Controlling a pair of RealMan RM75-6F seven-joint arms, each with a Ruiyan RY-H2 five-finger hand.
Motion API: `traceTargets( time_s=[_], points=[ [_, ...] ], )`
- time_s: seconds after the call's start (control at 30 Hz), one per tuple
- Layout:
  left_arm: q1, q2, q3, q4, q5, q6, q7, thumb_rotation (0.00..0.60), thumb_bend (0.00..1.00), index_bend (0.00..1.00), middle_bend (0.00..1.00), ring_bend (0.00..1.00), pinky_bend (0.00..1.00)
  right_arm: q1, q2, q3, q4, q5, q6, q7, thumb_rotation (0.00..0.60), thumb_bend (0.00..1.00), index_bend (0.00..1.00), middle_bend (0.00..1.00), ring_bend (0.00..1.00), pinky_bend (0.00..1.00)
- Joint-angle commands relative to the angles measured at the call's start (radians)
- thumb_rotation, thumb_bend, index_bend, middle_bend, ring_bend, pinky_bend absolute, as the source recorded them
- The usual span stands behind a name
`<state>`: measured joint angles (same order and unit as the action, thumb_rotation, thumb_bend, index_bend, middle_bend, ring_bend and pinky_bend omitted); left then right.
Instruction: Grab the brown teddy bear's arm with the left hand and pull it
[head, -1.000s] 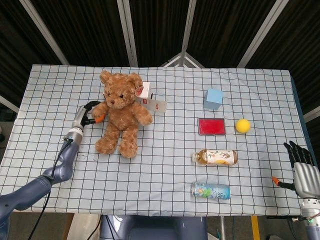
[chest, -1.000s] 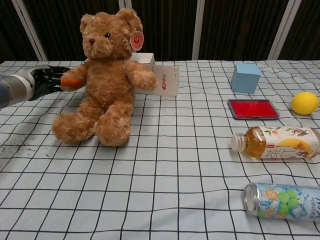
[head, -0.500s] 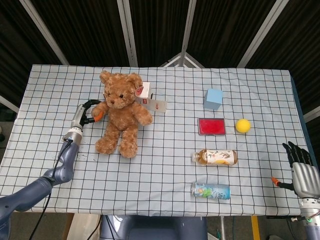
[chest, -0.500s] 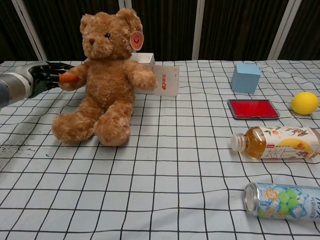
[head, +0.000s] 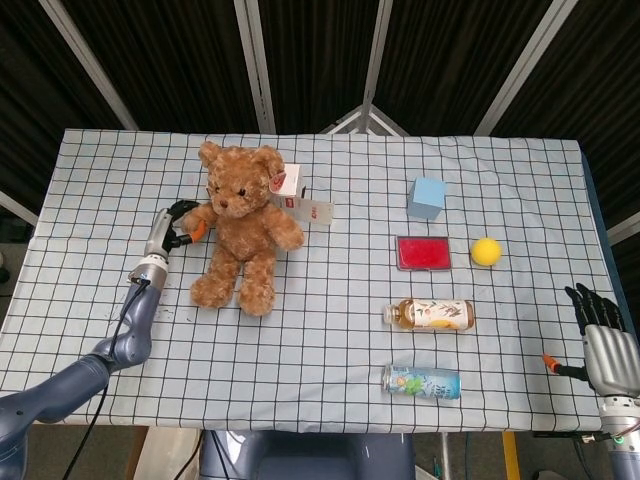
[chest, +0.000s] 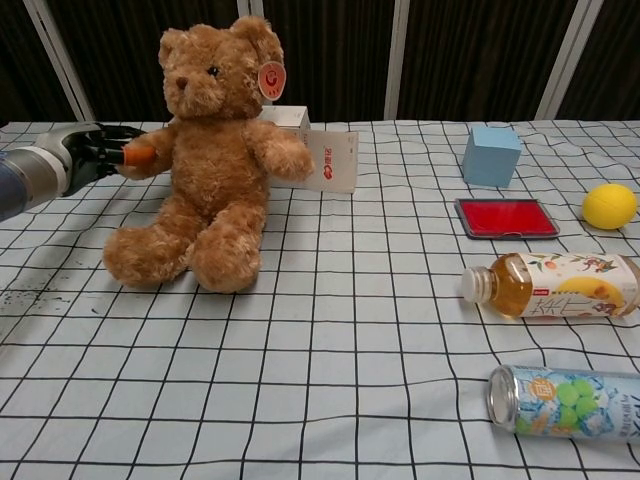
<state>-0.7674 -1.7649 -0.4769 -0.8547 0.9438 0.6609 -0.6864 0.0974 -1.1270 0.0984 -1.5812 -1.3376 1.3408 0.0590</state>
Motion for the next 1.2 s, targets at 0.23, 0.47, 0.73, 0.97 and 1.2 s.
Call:
traceTargets(
  time_s=[0.23, 0.47, 0.73, 0.97, 1.2],
  points=[
    [-0.004, -0.010, -0.030, -0.007, -0.029, 0.049, 0.044, 0.600, 0.74, 0.46, 0.43, 0.00, 0.00, 0.001, 0.000, -0.001, -0.001, -0.001, -0.002, -0.002, 0.600, 0.13, 0.05, 0.02, 0.00, 0.00],
    [-0.005, -0.003, -0.046, -0.029, -0.073, 0.061, 0.103, 0.600, 0.75, 0.46, 0.43, 0.00, 0.00, 0.002, -0.001, -0.002, -0.002, 0.000, -0.004, -0.006, 0.600, 0.13, 0.05, 0.02, 0.00, 0.00],
    [-0.006, 0.003, -0.052, -0.057, -0.121, 0.058, 0.167, 0.600, 0.75, 0.46, 0.42, 0.00, 0.00, 0.002, 0.000, -0.002, -0.004, 0.001, -0.005, -0.005, 0.600, 0.13, 0.05, 0.01, 0.00, 0.00],
    [-0.018, 0.004, -0.057, -0.080, -0.140, 0.068, 0.215, 0.600, 0.72, 0.45, 0.41, 0.00, 0.00, 0.002, 0.001, -0.001, -0.004, 0.003, -0.005, -0.002, 0.600, 0.13, 0.05, 0.02, 0.00, 0.00],
    [-0.029, 0.002, -0.060, -0.101, -0.175, 0.083, 0.278, 0.600, 0.71, 0.45, 0.40, 0.00, 0.00, 0.002, 0.003, -0.002, -0.005, 0.002, -0.005, 0.001, 0.600, 0.13, 0.05, 0.01, 0.00, 0.00]
  ],
)
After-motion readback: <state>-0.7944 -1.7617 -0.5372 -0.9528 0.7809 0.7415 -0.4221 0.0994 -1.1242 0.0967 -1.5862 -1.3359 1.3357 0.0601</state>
